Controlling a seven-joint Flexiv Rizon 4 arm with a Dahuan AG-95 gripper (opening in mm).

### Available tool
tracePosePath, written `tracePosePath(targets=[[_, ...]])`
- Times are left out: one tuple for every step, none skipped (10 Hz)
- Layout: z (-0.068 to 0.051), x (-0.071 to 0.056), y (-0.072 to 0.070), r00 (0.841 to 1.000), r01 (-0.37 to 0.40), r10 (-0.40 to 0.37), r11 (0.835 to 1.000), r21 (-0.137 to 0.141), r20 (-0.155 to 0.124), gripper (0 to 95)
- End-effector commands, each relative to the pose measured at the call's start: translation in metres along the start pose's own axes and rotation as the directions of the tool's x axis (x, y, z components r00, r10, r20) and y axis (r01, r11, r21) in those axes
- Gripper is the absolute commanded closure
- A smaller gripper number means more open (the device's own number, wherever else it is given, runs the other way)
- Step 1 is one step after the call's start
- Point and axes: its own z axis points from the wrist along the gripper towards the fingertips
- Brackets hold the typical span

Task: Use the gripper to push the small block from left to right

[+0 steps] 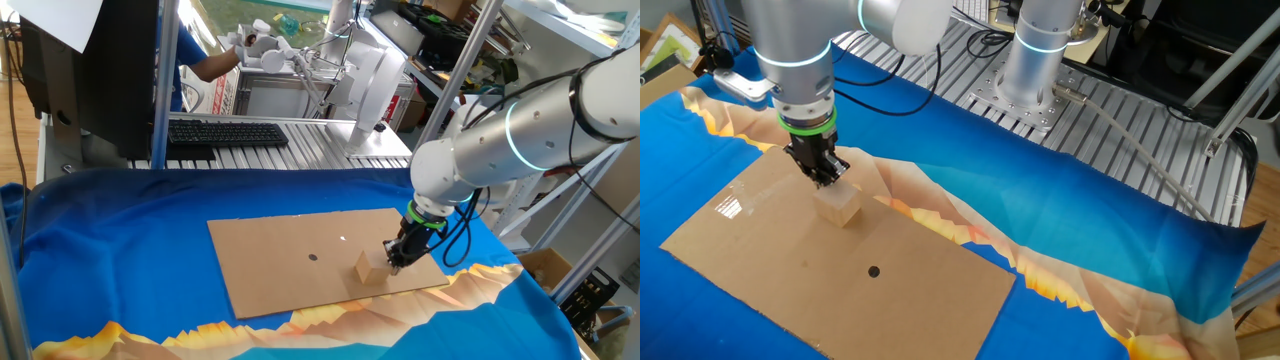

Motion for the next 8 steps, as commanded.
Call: tracePosePath(targets=[[0.0,0.004,0.007,1.0,-0.016,0.016,1.0,0.008,0.006,95.0],[0.001,0.005,0.01,1.0,-0.02,0.02,1.0,0.007,0.006,95.0],[0.002,0.005,0.011,1.0,-0.021,0.021,1.0,0.003,0.006,95.0],[0.005,0.004,0.013,1.0,-0.024,0.024,1.0,-0.003,0.013,95.0],[0.007,0.004,0.014,1.0,-0.025,0.025,1.0,-0.001,0.016,95.0],[0.007,0.002,0.016,1.0,-0.025,0.025,1.0,0.001,0.016,95.0],[0.007,0.0,0.017,0.999,-0.032,0.032,0.999,0.001,0.015,95.0],[0.005,-0.002,0.018,0.999,-0.033,0.033,0.999,0.004,0.01,95.0]])
